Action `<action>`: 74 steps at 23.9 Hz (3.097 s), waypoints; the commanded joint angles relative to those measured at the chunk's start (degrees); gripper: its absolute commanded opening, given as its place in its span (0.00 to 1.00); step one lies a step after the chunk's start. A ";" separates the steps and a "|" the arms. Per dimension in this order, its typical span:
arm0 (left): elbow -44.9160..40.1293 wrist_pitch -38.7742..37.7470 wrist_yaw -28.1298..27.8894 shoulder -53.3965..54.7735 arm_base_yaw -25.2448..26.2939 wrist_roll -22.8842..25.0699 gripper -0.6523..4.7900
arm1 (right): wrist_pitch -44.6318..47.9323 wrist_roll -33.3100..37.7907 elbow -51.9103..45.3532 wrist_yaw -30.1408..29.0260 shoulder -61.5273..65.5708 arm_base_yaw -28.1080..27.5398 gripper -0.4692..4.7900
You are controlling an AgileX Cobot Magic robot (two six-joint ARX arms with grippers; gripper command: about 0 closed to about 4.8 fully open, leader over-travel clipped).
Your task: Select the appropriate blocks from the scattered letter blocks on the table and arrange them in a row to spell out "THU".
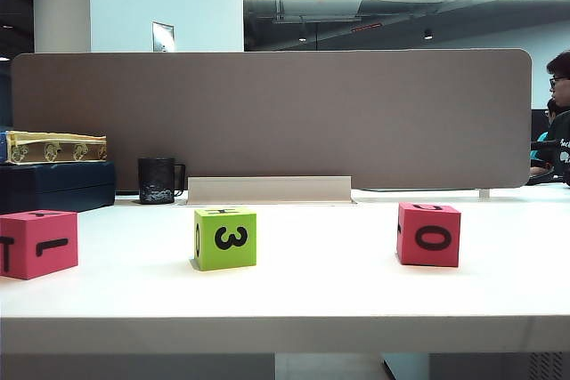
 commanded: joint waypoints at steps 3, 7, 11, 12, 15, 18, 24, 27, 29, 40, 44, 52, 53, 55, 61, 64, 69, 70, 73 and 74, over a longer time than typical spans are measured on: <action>0.17 3.43 5.86 0.00 -0.02 -7.54 0.39 | 2.10 0.07 -0.33 0.17 -0.57 -0.04 0.09; 0.39 3.34 7.30 0.00 -0.02 -15.43 0.26 | 3.82 0.11 -0.17 -4.92 -0.57 -0.04 0.09; 0.37 3.13 11.98 0.00 -0.02 -17.73 0.11 | 3.52 0.04 -0.20 -13.73 -0.57 -0.02 0.09; 0.37 3.04 12.20 0.00 -0.02 -17.73 0.11 | 3.50 0.07 -0.20 -13.70 -0.57 -0.02 0.09; 0.33 2.84 12.24 0.00 -0.02 -17.75 0.11 | 3.04 3.41 -0.20 -14.64 -0.57 -0.02 0.09; 0.50 2.82 16.11 0.00 -0.02 -17.97 0.11 | 3.19 10.84 -0.17 -14.97 -0.57 -0.02 0.09; 9.16 -5.88 18.18 0.04 -0.02 -19.08 0.11 | 6.97 18.95 5.99 -15.19 -0.55 0.28 0.08; 14.73 -7.63 18.18 1.60 -0.02 -19.06 0.11 | 6.84 18.93 13.03 -15.15 0.92 0.37 0.08; 17.97 -8.79 18.23 4.11 -0.02 -19.02 0.11 | 6.62 18.93 17.25 -15.19 3.93 0.33 0.08; 34.88 -23.52 18.36 23.08 -0.02 -9.18 0.11 | -5.75 16.83 41.81 -31.76 31.89 1.79 0.08; 34.97 -28.35 18.16 25.70 -0.02 -5.05 0.11 | -11.08 12.31 49.05 -30.51 36.41 8.17 0.08; 35.01 -30.18 18.16 32.76 -0.02 -2.05 0.11 | -20.68 7.91 56.30 -19.56 48.33 27.98 0.08; 35.01 -30.16 18.16 34.05 -0.02 -2.05 0.11 | -20.83 7.21 56.81 -19.10 50.69 31.04 0.08; 35.01 -30.08 18.16 36.39 -0.02 -1.97 0.11 | -20.74 7.06 58.07 -17.57 54.10 35.74 0.08; 35.06 -27.08 18.21 42.36 -0.02 -0.98 0.11 | -21.29 5.97 63.21 -13.81 61.99 44.52 0.08; 36.15 -26.29 18.21 46.75 -0.02 0.44 0.11 | -23.65 5.20 65.57 -12.52 64.06 44.50 0.08; 41.29 -26.25 18.23 56.04 -0.02 1.73 0.11 | -23.65 3.69 65.70 -9.38 64.30 44.17 0.08; 42.77 -26.25 18.29 58.51 -0.02 1.70 0.11 | -23.63 3.58 65.70 -9.22 64.37 44.15 0.08; 46.03 -26.34 18.86 63.95 -0.09 1.57 0.11 | -23.65 3.45 65.72 -6.58 64.67 44.13 0.08; 47.10 -26.43 18.86 65.79 -0.13 1.57 0.11 | -23.65 2.97 65.75 -6.56 65.13 44.13 0.08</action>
